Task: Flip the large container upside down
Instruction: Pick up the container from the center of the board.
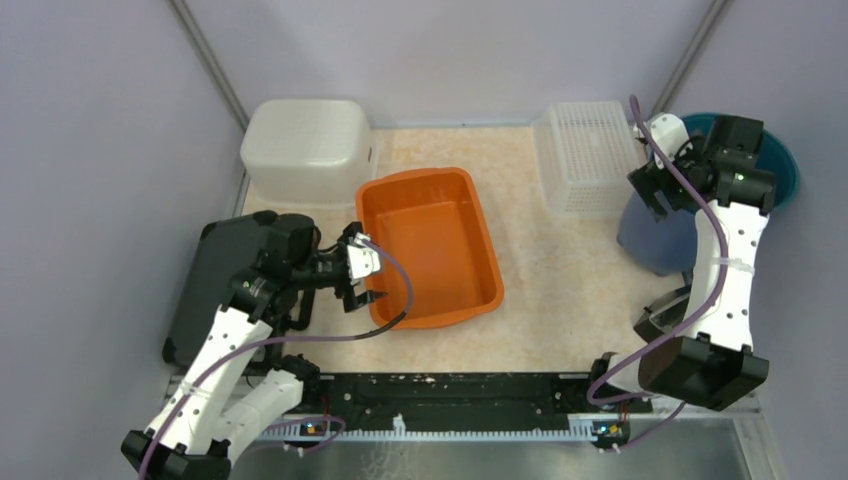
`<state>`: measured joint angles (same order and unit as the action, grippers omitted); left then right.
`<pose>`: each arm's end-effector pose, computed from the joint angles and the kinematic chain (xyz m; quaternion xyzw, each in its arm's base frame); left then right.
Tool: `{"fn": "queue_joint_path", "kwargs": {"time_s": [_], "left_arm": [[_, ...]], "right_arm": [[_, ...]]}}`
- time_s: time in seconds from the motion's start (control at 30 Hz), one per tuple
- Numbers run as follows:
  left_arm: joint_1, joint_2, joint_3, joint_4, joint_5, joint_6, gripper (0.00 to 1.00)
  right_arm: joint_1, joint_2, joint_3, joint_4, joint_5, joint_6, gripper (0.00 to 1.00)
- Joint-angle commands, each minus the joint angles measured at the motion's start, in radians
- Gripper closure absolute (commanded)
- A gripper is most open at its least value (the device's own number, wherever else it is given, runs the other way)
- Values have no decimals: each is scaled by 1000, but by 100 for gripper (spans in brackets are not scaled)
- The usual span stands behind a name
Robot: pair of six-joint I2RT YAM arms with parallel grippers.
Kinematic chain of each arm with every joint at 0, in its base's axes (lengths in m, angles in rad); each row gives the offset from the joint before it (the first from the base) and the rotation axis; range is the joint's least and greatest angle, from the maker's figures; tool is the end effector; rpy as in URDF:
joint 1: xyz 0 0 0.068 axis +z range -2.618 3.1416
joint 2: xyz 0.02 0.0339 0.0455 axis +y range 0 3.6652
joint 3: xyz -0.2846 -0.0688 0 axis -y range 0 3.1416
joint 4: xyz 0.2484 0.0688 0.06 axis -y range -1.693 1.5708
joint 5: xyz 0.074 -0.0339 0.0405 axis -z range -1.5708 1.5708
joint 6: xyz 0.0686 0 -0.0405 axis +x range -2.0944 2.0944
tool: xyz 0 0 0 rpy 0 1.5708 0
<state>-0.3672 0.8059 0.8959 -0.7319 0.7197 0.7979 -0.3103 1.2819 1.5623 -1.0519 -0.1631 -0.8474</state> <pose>0.1383 -0.1016 0.3257 0.5921 0.6120 -0.2180 0.4768 0.2534 -0.0696 0.4139 -0.2742 0.8768 -0.1493 0.3657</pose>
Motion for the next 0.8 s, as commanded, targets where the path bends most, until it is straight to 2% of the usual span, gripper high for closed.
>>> {"fn": "queue_joint_path", "kwargs": {"time_s": [0.0, 0.1, 0.2, 0.57, 0.67, 0.77], "left_arm": [[4, 0, 26, 36, 30, -3, 1], [4, -2, 22, 36, 34, -2, 1], [4, 2, 18, 40, 35, 0, 1], [5, 28, 33, 34, 36, 3, 1], [5, 38, 50, 22, 41, 5, 1], [4, 44, 56, 15, 50, 9, 1]], "right_arm": [[-38, 43, 23, -24, -69, -27, 14], [-39, 71, 30, -36, -76, -41, 17], [-41, 93, 38, -52, -82, -58, 25], [-43, 89, 104, -154, -131, -111, 85], [-44, 78, 141, -191, -152, -112, 95], [-43, 48, 148, -209, -166, -117, 100]]}}
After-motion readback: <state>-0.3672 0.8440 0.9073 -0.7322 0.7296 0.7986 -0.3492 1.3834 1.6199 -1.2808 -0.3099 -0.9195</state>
